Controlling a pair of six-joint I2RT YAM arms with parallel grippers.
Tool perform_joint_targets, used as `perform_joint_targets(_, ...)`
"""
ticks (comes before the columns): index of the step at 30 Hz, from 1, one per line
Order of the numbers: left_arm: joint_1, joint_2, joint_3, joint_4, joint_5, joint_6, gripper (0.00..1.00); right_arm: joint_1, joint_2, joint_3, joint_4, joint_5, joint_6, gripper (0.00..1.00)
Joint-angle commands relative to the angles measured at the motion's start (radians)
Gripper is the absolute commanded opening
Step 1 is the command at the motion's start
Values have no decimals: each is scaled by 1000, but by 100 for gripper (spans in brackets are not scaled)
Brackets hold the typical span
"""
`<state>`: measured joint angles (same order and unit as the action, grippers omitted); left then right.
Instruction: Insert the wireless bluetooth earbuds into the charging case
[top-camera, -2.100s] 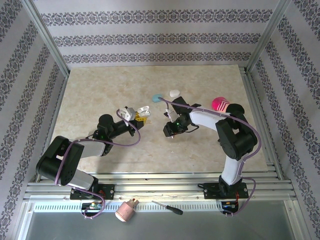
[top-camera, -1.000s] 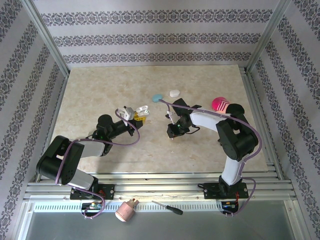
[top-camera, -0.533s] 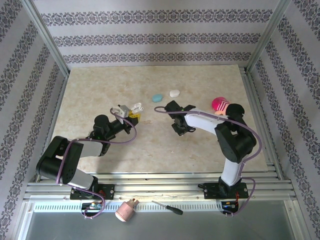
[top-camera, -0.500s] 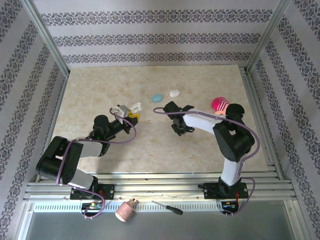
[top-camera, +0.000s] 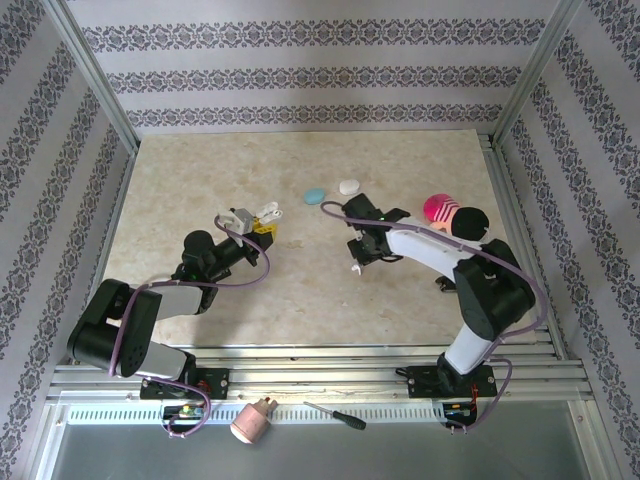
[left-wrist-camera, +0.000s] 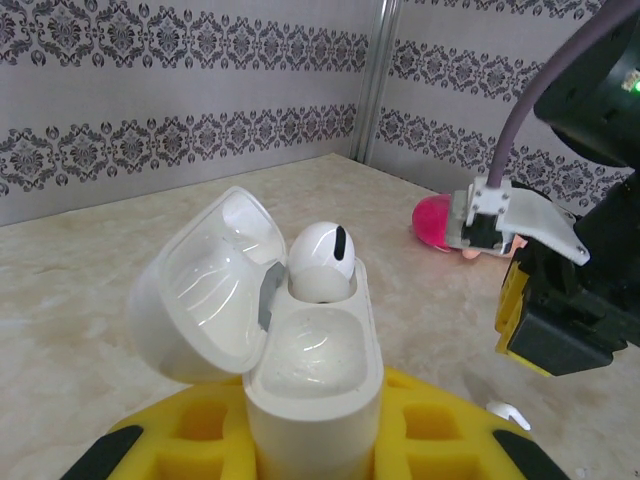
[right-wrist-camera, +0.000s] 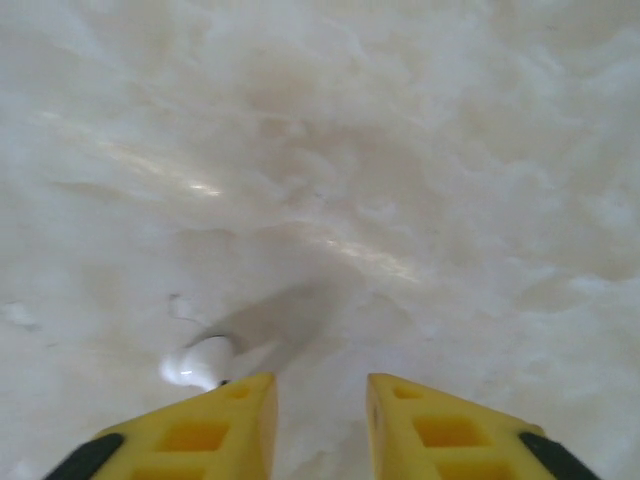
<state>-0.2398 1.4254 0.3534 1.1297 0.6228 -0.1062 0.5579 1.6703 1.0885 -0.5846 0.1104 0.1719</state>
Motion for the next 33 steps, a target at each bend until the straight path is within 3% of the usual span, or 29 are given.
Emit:
perform_joint_targets(1, 17, -17, -11, 40, 4, -13, 3, -60, -22, -75, 129, -360, 78, 33)
perform_joint_targets(3, 16, -14, -13, 41, 12, -12, 3, -98, -19, -117, 193, -481, 112, 33)
perform_joint_targets(5, 18, -16, -12, 42, 18, -11, 3, -121, -9, -138, 209, -510, 118, 31)
perform_joint_targets(23, 18, -1, -6, 65, 29, -30, 3, -154, 74, -171, 226, -473, 100, 22)
perform_joint_targets(33, 18, 17, -1, 80, 38, -38, 3, -167, 73, -164, 271, -523, 112, 22)
